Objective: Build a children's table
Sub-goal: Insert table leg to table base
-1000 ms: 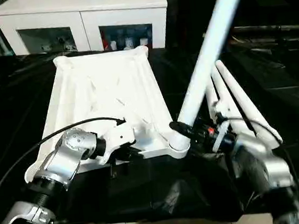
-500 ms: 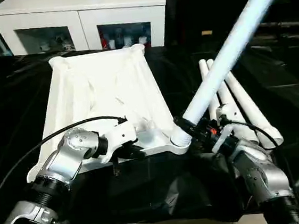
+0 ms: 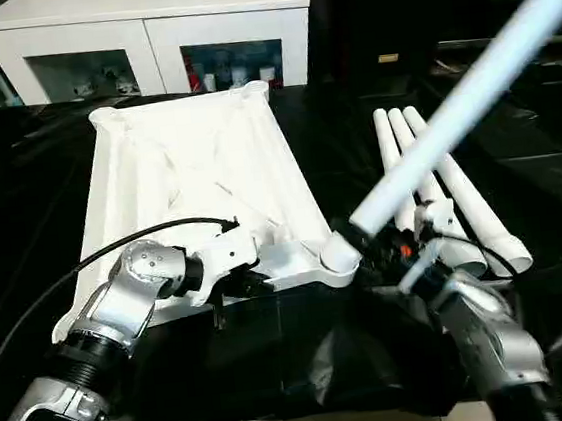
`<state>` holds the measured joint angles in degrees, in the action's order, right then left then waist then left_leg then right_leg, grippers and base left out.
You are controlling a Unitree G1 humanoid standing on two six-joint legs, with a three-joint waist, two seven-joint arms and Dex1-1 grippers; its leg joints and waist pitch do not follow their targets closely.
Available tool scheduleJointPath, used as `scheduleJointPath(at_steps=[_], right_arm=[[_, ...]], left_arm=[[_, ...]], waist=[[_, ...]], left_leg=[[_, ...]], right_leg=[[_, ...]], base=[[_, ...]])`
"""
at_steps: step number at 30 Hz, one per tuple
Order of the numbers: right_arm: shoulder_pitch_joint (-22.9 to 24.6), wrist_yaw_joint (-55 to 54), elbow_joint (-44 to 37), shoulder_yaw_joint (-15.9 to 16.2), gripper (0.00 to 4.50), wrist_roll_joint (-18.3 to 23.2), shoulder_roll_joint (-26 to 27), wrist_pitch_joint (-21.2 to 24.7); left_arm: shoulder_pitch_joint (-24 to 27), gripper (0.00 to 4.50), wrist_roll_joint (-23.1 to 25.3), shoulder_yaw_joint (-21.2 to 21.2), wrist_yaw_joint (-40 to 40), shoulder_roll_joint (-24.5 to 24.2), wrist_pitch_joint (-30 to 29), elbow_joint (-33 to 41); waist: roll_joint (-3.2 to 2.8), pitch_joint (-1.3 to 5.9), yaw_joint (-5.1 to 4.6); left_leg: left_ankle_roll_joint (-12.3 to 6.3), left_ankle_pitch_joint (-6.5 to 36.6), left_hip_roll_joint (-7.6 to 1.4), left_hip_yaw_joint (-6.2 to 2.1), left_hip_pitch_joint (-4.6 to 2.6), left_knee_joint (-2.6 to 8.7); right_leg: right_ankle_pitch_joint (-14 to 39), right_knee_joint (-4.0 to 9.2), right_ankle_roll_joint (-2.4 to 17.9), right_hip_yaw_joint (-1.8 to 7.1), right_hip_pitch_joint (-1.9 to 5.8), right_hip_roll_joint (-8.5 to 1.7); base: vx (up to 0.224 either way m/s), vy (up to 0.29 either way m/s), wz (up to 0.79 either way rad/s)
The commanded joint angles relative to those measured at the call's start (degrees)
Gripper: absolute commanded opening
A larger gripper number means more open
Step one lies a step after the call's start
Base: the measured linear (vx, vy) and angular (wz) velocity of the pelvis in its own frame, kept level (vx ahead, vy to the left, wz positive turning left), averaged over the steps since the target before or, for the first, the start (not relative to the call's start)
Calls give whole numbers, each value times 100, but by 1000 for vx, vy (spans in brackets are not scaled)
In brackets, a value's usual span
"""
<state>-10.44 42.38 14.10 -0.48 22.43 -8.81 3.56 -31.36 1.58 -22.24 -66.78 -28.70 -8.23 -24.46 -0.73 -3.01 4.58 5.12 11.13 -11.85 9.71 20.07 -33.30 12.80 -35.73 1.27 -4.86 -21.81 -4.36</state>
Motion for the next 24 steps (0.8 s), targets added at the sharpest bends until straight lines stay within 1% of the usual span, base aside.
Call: scheduleJointPath(at_steps=[1, 2, 3, 4, 5, 6, 7, 8, 9, 10, 11, 12, 13, 15, 16, 17, 18, 19, 20, 22, 23, 24], right_arm=[[226, 21, 256, 143, 185, -460, -246, 236], [224, 31, 252, 153, 185, -467, -254, 243], [196, 115, 226, 242, 185, -536, -328, 311], [185, 139, 222, 269, 185, -557, -354, 336], [138, 231, 211, 349, 185, -581, -428, 424], [54, 389, 209, 485, 185, -628, -561, 583], [-5, 502, 210, 585, 185, -646, -667, 684], [-53, 601, 211, 665, 185, -653, -761, 765], [-69, 641, 213, 693, 185, -652, -806, 791], [-144, 749, 241, 772, 185, -686, -901, 853], [-186, 810, 252, 809, 185, -695, -949, 907], [-302, 979, 282, 920, 185, -730, -1084, 1073], [-372, 1116, 307, 998, 185, -769, -1175, 1129], [-495, 1378, 323, 1125, 185, -763, -1336, 1346], [-550, 1565, 337, 1199, 185, -765, -1428, 1458], [-606, 1791, 376, 1312, 185, -808, -1541, 1522], [-606, 1791, 376, 1312, 185, -808, -1541, 1522], [-657, 1971, 412, 1428, 185, -837, -1655, 1563], [-725, 2073, 484, 1493, 185, -873, -1710, 1536], [-874, 2237, 636, 1569, 185, -912, -1765, 1503], [-874, 2237, 636, 1569, 185, -912, -1765, 1503], [-972, 2316, 736, 1605, 185, -950, -1774, 1468]], left_arm=[[-49, 0, 74, 134, -20, -163, 26, 122], [-49, 0, 73, 133, -22, -163, 25, 123], [-45, 0, 70, 123, -34, -162, 15, 136], [-44, 0, 70, 119, -36, -161, 12, 140], [-38, 0, 64, 108, -42, -164, 10, 149], [-28, 0, 54, 94, -61, -169, 8, 160], [-21, 0, 48, 81, -82, -171, 6, 171], [-16, 0, 43, 67, -99, -169, -1, 183], [-15, 0, 44, 59, -103, -162, -9, 192], [-6, 0, 49, 39, -128, -168, 1, 202], [-2, 0, 52, 28, -141, -172, 5, 207], [9, 0, 57, 4, -172, -184, 17, 221], [16, 0, 58, -9, -187, -184, 19, 231], [27, 0, 66, -38, -215, -188, 32, 240], [31, 0, 68, -53, -231, -184, 33, 244], [35, 0, 61, -63, -256, -182, 38, 250], [35, 0, 61, -63, -256, -182, 38, 250], [40, 0, 54, -71, -276, -180, 38, 262], [39, 0, 51, -80, -297, -182, 45, 268], [36, 0, 51, -94, -327, -182, 52, 279], [36, 0, 51, -94, -327, -182, 52, 279], [31, 0, 55, -101, -339, -183, 62, 279]], waist=[[-78, 330, -29], [-79, 327, -26], [-75, 327, -21], [-57, 330, -20], [-62, 328, -18], [-47, 337, -16], [23, 331, -27], [21, 336, -22], [13, 329, -24], [50, 333, -28], [42, 334, -17], [76, 346, -20], [100, 344, -17], [99, 346, -7], [136, 351, 0], [122, 352, 9], [143, 357, 7], [139, 366, 9], [188, 369, 1], [178, 362, 9], [206, 365, 0], [222, 364, -4]], left_leg=[[-72, 1009, -139, -30, 7, 407], [-79, 1000, -137, -30, 11, 404], [-96, 979, -139, -28, 9, 406], [-112, 934, -144, -28, 12, 402], [-117, 916, -144, -27, 12, 402], [-129, 849, -142, -26, 6, 393], [-168, 802, -144, -16, 18, 390], [-179, 769, -139, -20, 13, 389], [-205, 759, -141, -10, 13, 384], [-212, 776, -148, -4, 12, 382], [-210, 764, -147, -10, 18, 381], [-228, 688, -146, -11, 10, 378], [-268, 618, -145, -3, 15, 369], [-300, 562, -149, 3, 3, 362], [-318, 563, -157, 16, -5, 354], [-311, 569, -159, 9, -2, 358], [-311, 573, -163, 10, -7, 360], [-307, 541, -168, 6, -15, 358], [-314, 545, -172, 12, -19, 358], [-310, 616, -169, 12, -19, 363], [-286, 680, -169, 8, -15, 367], [-268, 732, -171, 12, -19, 365]], right_leg=[[458, 463, 1153, 335, 277, -373], [477, 463, 1149, 337, 280, -377], [529, 465, 1143, 337, 280, -379], [519, 454, 1144, 337, 281, -377], [517, 458, 1141, 336, 278, -375], [451, 446, 1147, 337, 285, -373], [418, 447, 1150, 338, 293, -364], [413, 434, 1156, 335, 301, -362], [462, 450, 1140, 337, 287, -365], [524, 457, 1127, 341, 283, -377], [534, 445, 1124, 341, 288, -380], [470, 428, 1123, 337, 293, -370], [424, 417, 1134, 338, 293, -365], [387, 415, 1153, 342, 282, -370], [347, 419, 1162, 351, 276, -373], [330, 408, 1177, 348, 277, -377], [309, 408, 1177, 343, 277, -372], [149, 385, 1208, 340, 276, -368], [116, 385, 1210, 338, 277, -360], [203, 392, 1219, 337, 270, -376], [329, 400, 1205, 331, 278, -378], [419, 411, 1185, 336, 269, -382]], base=[[0, 0, 0], [0, 0, 0], [0, 0, 0], [0, 0, 0], [0, 0, 0], [0, 0, 0], [0, 0, 0], [0, 0, 0], [0, 0, 0], [0, 0, 0], [0, 0, 0], [0, 0, 0], [0, 0, 0], [0, 0, 0], [0, 0, 0], [0, 0, 0], [0, 0, 0], [0, 0, 0], [0, 0, 0], [0, 0, 0], [0, 0, 0], [0, 0, 0]])
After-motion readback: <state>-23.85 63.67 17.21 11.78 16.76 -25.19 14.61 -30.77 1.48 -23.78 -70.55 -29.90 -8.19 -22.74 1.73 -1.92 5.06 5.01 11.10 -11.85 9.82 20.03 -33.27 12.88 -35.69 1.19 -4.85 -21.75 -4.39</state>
